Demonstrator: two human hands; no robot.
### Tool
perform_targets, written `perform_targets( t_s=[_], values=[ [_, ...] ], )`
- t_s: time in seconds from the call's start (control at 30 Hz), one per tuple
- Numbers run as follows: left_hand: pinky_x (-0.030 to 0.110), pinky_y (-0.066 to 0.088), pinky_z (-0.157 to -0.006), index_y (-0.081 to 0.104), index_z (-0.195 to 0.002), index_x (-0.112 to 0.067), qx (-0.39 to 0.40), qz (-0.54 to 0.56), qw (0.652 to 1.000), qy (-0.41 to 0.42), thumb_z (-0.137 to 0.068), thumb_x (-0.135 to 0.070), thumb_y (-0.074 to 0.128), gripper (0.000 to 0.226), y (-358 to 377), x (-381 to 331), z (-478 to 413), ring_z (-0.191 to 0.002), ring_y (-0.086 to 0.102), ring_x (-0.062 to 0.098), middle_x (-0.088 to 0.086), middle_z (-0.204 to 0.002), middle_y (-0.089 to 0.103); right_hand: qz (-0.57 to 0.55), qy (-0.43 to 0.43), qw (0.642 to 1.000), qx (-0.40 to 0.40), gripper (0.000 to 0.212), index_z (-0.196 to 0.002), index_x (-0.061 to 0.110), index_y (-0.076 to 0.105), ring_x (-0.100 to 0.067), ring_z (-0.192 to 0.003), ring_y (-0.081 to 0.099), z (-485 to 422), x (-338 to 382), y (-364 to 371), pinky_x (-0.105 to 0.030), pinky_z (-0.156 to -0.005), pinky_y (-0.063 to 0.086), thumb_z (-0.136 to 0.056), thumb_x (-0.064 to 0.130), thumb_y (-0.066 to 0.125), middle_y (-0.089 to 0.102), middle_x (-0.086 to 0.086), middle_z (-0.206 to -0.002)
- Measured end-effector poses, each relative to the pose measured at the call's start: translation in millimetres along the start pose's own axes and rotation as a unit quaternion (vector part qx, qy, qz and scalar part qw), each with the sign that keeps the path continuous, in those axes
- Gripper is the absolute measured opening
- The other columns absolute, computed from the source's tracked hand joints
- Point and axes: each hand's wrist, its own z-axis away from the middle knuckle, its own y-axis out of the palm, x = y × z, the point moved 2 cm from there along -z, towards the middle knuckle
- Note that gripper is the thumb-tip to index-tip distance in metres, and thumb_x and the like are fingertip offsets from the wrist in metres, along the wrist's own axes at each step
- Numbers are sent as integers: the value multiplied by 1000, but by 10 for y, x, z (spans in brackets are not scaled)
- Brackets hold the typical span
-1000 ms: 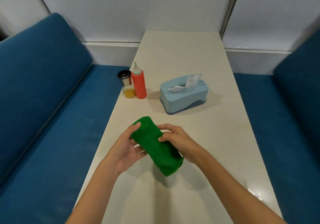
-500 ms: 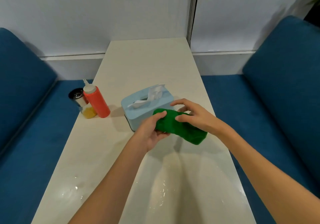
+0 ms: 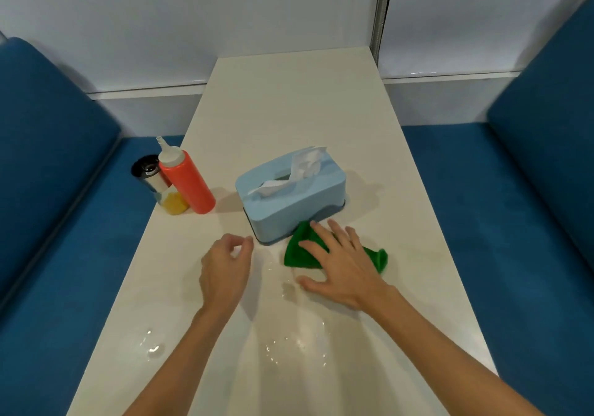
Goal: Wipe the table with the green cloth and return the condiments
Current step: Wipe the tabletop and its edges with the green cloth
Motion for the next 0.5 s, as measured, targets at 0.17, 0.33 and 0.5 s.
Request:
perform_targets(
  t_s=[0.17, 0.33, 0.5],
  values=[
    [49, 24, -110, 42, -142, -19, 23, -173, 979, 107, -97, -47, 34, 54, -29, 727, -128, -137, 37, 25, 5, -149, 42, 7, 49, 996, -68, 49, -127, 24, 60, -32, -124, 52, -34, -40, 243, -46, -97, 45, -95, 48, 31, 57, -6, -133],
    [48, 14, -114, 36, -147, -23, 10, -219, 965, 144, -97, -48, 24, 58, 29, 918, -153, -144, 24, 20, 1, -155, 31, -25, 101, 989, -101, 44, -125, 24, 61, -33, -120, 55, -71, 361, 391, -45, -93, 48, -95, 39, 33, 59, -7, -131],
    [47, 11, -116, 37, -147, -23, 4, -197, 969, 149, -97, -45, 26, 56, 19, 930, -150, -145, 22, 17, -1, -156, 30, -22, -41, 996, -70, 35, -117, 33, 64, -19, -104, 54, 283, 224, 251, -34, -80, 44, -94, 43, 40, 60, 3, -126]
  ],
)
